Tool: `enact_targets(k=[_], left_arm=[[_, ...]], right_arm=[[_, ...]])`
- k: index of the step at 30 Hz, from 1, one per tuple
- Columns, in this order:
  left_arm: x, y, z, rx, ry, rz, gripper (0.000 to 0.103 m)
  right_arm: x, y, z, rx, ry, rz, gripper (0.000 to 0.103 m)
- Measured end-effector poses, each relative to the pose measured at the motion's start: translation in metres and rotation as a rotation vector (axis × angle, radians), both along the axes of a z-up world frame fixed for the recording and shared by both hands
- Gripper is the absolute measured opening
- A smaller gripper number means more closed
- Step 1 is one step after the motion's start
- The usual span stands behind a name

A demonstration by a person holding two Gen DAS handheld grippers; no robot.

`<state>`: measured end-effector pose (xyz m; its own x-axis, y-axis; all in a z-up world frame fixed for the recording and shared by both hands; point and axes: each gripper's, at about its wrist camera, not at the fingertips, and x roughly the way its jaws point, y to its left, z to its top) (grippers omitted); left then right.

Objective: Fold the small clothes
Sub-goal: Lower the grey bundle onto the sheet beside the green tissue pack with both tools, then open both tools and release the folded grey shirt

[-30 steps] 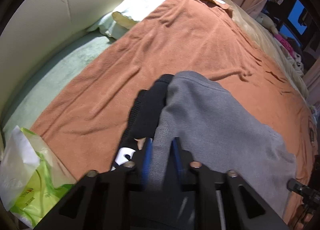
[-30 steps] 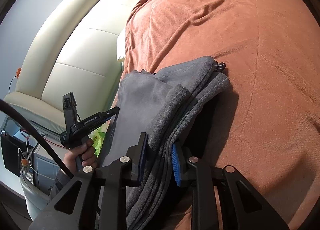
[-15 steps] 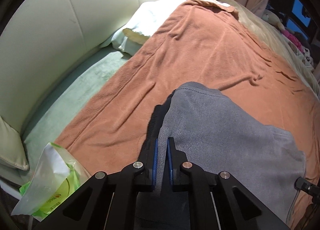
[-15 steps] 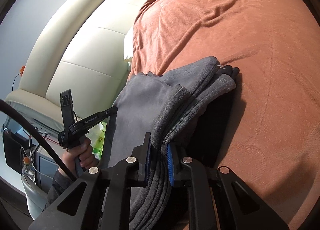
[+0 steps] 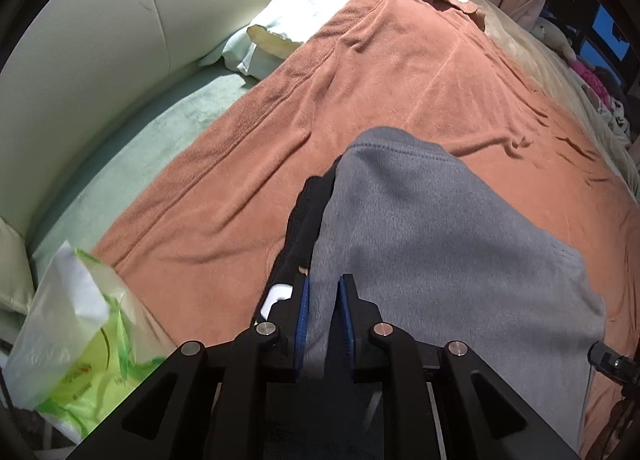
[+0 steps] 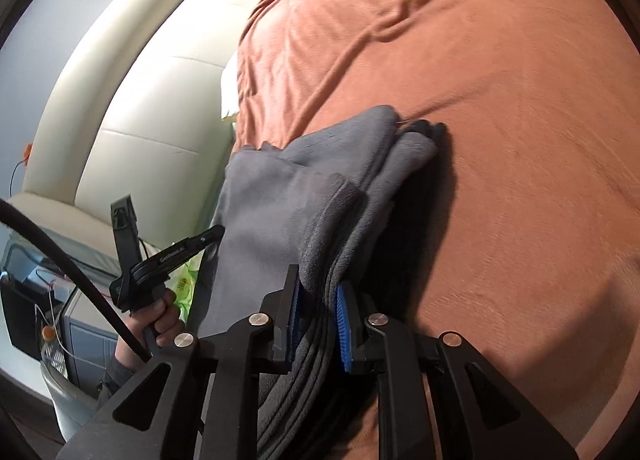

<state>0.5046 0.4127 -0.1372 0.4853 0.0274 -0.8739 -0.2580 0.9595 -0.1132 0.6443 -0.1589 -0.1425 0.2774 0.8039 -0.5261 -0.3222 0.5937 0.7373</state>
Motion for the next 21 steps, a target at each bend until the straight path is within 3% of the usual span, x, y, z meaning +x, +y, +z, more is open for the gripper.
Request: enact_targets(k=[5,11,15,21], left_arm=[[-0.023,-0.009,0.008,0.026,0.012,-0.025,0.038],[-0.063,-0.011,0.011,0.032,0.051,-0.03,0.039],[-0.09,-0.009,0.006,0.042,0.082,-0.019,0.039],[-0.132,-0.004,0.01,0.035,0.065,0.005,0.039]], right_arm=[[-0.017,-0.026,0.022,0.036,-0.028,-0.041,0.036],[-0.044,-0.034,0.045,0.051,-0.114,0.01,0.036],[-0.064,-0.023,0.048,0.009,-0.153,0.081,0.036],[-0.092,0.006,0.054,-0.062,-0.221,0.194,0.036]])
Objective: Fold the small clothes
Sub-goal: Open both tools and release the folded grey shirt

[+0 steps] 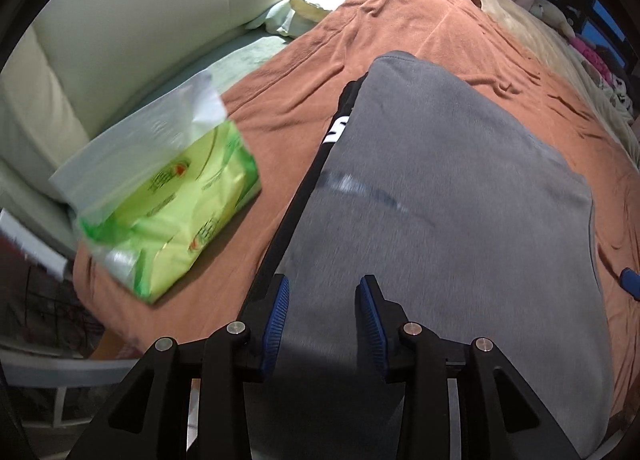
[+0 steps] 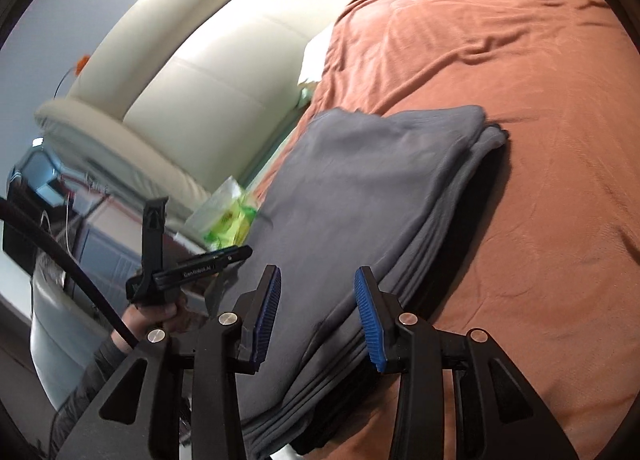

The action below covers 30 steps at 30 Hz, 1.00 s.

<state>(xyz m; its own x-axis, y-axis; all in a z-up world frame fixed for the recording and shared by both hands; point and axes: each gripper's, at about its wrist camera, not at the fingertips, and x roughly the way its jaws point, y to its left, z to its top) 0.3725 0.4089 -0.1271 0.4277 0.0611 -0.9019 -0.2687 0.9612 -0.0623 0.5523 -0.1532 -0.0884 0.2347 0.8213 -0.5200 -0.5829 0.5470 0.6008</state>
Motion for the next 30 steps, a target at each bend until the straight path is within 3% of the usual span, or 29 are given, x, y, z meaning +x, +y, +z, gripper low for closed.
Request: enact_targets(k=[9,14,25,30], left_arm=[[-0.043,0.007,0.0,-0.013,0.017,0.038,0.039],[-0.048,0.005,-0.002,-0.005,0.038,0.025,0.039],[-0.046,-0.007,-0.002,0.066,0.129,-0.024,0.039],[-0.054,-0.012,0.002,0.065,0.126,-0.019,0.039]], right_arm=[[-0.04,0.034,0.011,-0.086,-0.132,0.099,0.036],[-0.062,0.048,-0.003,-0.21,-0.191,0.116,0.036],[-0.088,0.05,-0.016,-0.372,-0.236,0.085,0.036],[-0.083,0.042,-0.02,-0.344,-0.15,0.09,0.035]])
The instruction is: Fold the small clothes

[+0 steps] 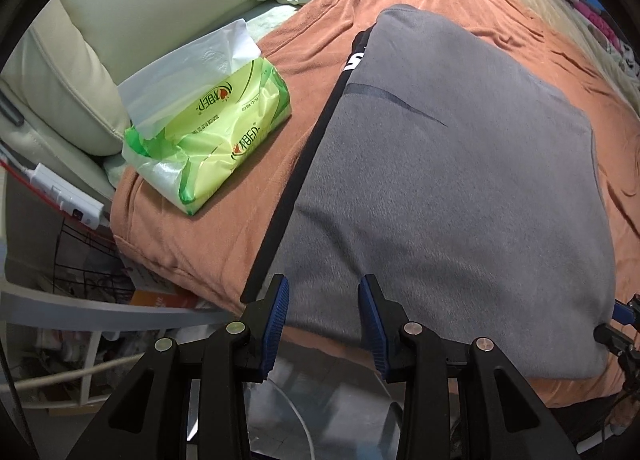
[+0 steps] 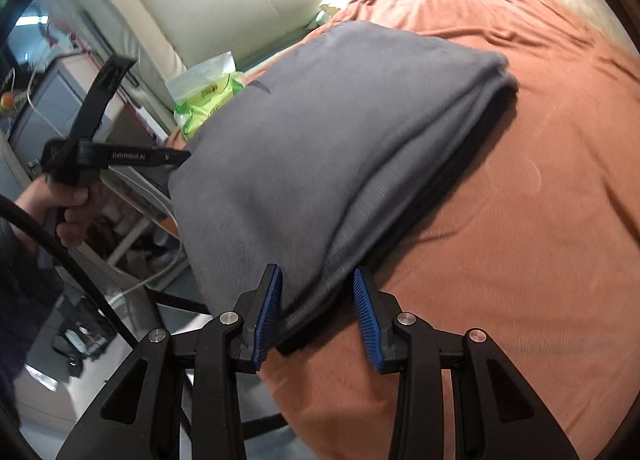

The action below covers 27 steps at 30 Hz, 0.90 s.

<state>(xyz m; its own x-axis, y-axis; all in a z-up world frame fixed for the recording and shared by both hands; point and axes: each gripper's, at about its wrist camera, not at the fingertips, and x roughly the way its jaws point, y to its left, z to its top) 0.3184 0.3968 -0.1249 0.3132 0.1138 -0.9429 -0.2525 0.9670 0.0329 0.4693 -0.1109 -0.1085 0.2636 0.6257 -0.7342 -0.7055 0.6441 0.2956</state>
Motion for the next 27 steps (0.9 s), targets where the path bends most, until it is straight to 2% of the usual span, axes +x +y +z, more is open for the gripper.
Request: enact_targets(k=[8,16,21,23,24,26,27], left_arm=[[-0.024,-0.015,0.017,-0.06,-0.042,-0.001,0.039],[-0.048,-0.052,0.06,-0.095,-0.137,-0.025,0.041],[-0.068,-0.072,0.093,-0.113,-0.239,-0.014,0.06],[-0.077,-0.081,0.108,-0.121,-0.285,-0.022,0.078],[-0.082,-0.087,0.115,-0.119,-0.306,-0.024,0.081],[-0.092,-0.097,0.13,-0.118,-0.355,-0.046,0.094],[-0.097,-0.103,0.137,-0.117,-0.377,-0.066,0.097]], right_arm=[[-0.014,-0.044,0.023,0.058,-0.012,-0.04,0.034],[-0.049,-0.096,0.062,0.083,-0.083,-0.102,0.036],[-0.074,-0.118,0.083,0.079,-0.131,-0.136,0.057],[-0.085,-0.129,0.092,0.071,-0.152,-0.158,0.063],[-0.09,-0.134,0.097,0.066,-0.163,-0.169,0.069],[-0.102,-0.144,0.108,0.056,-0.191,-0.189,0.082],[-0.109,-0.151,0.115,0.054,-0.209,-0.198,0.087]])
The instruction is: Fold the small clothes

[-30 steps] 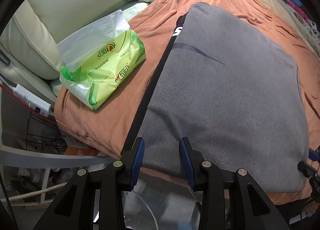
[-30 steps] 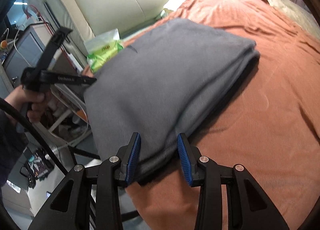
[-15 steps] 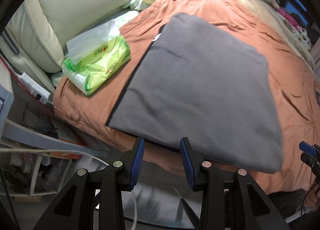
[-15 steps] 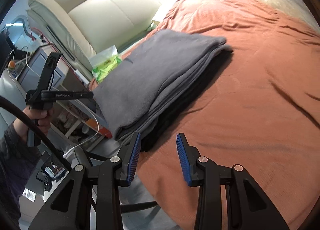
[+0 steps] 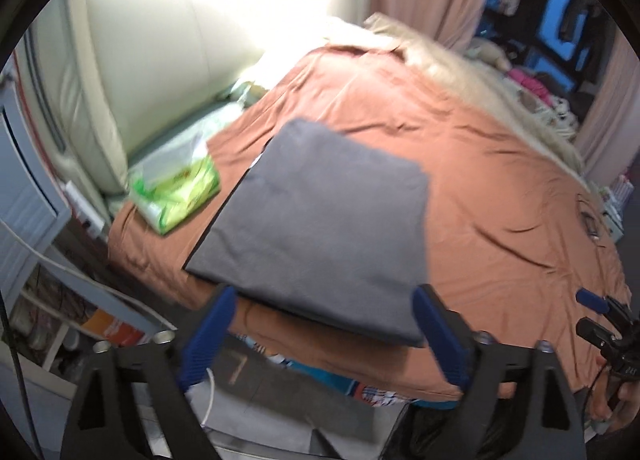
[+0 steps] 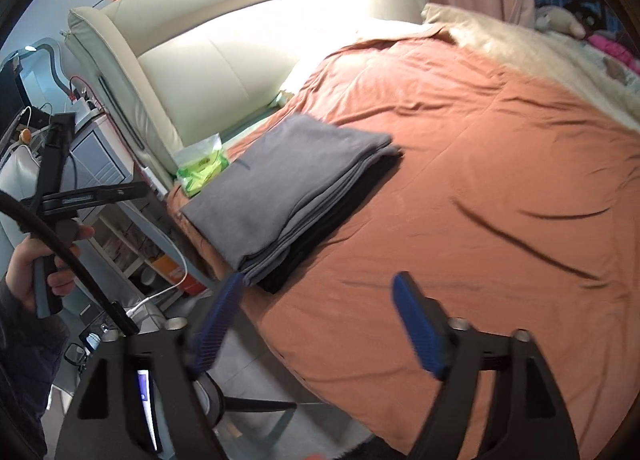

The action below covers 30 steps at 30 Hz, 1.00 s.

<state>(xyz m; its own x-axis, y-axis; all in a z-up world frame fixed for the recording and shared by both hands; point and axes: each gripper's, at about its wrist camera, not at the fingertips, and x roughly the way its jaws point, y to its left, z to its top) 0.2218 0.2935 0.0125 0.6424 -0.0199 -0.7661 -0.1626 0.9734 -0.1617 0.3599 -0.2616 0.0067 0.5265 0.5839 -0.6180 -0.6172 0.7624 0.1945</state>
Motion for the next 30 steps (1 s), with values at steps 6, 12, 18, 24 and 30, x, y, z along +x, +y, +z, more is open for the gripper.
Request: enact_targets(k=[6,12,18,24,30], left_arm=[[-0.029,-0.032,0.035,-0.003,-0.106,-0.059,0.103],[-0.06,-0.061,0.057,0.001,-0.166,-0.111,0.103],[-0.098,-0.084,0.074,0.007,-0.24,-0.123,0.103],[-0.135,-0.104,0.082,0.012,-0.302,-0.112,0.103],[-0.169,-0.127,0.084,0.006,-0.346,-0.128,0.103]], right_arm=[[-0.041,-0.026,0.032,0.012,-0.094,-0.053,0.103],[-0.081,-0.048,0.042,0.034,-0.132,-0.093,0.103],[-0.114,-0.068,0.042,0.047,-0.13,-0.081,0.103],[-0.149,-0.09,0.05,0.049,-0.17,-0.101,0.103],[-0.181,-0.108,0.052,0.069,-0.184,-0.126,0.103]])
